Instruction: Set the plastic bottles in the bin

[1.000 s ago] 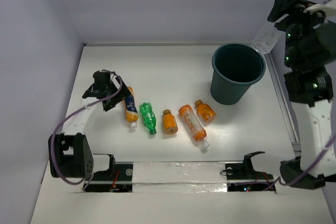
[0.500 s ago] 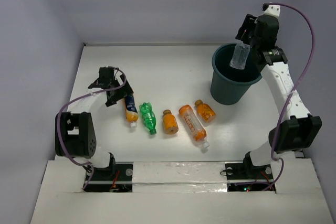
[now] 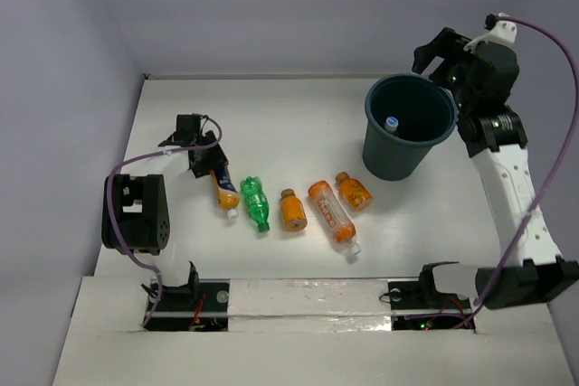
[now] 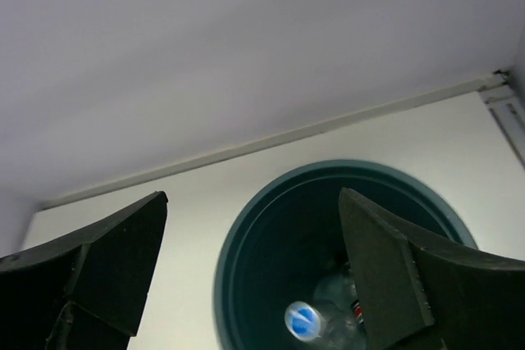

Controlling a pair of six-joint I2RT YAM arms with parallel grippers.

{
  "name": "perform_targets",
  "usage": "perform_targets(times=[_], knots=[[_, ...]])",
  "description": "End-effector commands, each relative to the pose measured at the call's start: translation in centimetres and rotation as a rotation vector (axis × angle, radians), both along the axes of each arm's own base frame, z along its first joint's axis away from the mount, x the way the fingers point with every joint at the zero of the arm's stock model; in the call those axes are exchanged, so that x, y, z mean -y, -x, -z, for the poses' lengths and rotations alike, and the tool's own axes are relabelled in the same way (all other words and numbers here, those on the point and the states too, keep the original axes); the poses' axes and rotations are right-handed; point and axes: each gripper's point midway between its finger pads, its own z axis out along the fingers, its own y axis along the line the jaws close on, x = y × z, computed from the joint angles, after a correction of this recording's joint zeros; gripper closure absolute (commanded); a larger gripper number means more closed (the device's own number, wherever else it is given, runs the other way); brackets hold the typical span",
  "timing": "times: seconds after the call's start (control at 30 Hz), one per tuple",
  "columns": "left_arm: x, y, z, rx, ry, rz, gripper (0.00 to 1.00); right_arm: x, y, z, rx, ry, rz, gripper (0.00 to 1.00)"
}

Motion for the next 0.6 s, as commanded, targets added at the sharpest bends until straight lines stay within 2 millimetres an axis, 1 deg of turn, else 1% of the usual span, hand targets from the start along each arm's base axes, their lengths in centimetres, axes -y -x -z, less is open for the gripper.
perform_targets(times=[0.0, 0.03, 0.07, 0.1, 0.13, 0.17, 0.2, 0.23, 0.27, 0.3, 0.33, 0.37, 0.4, 0.43, 0.47, 0.5, 0.53, 0.57], knots=[[0.2, -2.1, -2.2, 0.091, 0.02, -0.004, 0.57, -2.0, 3.4, -2.0, 0.076, -0.086, -0.116, 0.1], [0.1, -2.3, -2.6, 0.102, 0.016, -0.009, 0.65, -2.2, 5.0, -2.9, 0.107, -0.095, -0.139, 0.11], [-0.1, -2.6, -3.5, 0.122, 0.011, -0.013, 0.65, -2.3, 5.6, -2.8, 0.11, -0.106, -0.145, 0.11], [-0.3, -2.5, -5.0, 0.147, 0.002, -0.019, 0.66, -3.0, 6.2, -1.5, 0.081, -0.111, -0.185, 0.11], [-0.7, -2.6, -6.0, 0.168, -0.025, -0.025, 0.66, -3.0, 7.7, -2.0, 0.103, -0.112, -0.195, 0.12], [-0.9, -3.4, -8.3, 0.22, -0.034, -0.028, 0.68, -3.1, 8.4, -1.7, 0.1, -0.113, -0.203, 0.12], [-1.2, -3.1, -10.6, 0.255, -0.047, -0.028, 0.68, -3.2, 8.9, -0.4, 0.069, -0.113, -0.207, 0.12], [-1.6, -3.4, -12.5, 0.287, -0.067, -0.039, 0.69, -3.1, 10.2, -0.7, 0.09, -0.115, -0.213, 0.12], [-1.7, -4.4, -16.4, 0.371, -0.075, -0.04, 0.69, -3.2, 10.8, -0.3, 0.085, -0.116, -0.217, 0.12], [-1.8, -4.0, -18.8, 0.404, -0.076, -0.044, 0.69, -3.1, 11.3, 0.3, 0.072, -0.117, -0.215, 0.13], [-1.7, -4.2, -21.2, 0.447, -0.071, -0.046, 0.7, -3.0, 11.6, 1.3, 0.054, -0.118, -0.209, 0.15], [-0.7, -4.7, -25.8, 0.542, -0.045, -0.036, 0.7, -2.9, 12.6, 1.2, 0.062, -0.124, -0.209, 0.19], [0.1, -4.4, -27.9, 0.577, -0.025, -0.028, 0.71, -3.0, 13.1, 2.0, 0.042, -0.126, -0.214, 0.23], [1.3, -4.3, -30.2, 0.621, 0.007, -0.004, 0.71, -3.0, 13.5, 2.5, 0.033, -0.131, -0.215, 0.28], [4.0, -3.8, -34.5, 0.708, 0.056, 0.043, 0.71, -3.0, 13.8, 3.8, 0.005, -0.143, -0.211, 0.44], [5.8, -3.8, -36.2, 0.735, 0.108, 0.055, 0.71, -2.9, 14.6, 4.3, -0.003, -0.154, -0.205, 0.51], [7.4, -3.6, -38.1, 0.774, 0.14, 0.076, 0.71, -2.8, 15.0, 4.9, -0.014, -0.163, -0.198, 0.57], [8.9, -3.1, -41.8, 0.851, 0.189, 0.097, 0.71, -2.8, 15.2, 6.3, -0.042, -0.173, -0.193, 0.68]])
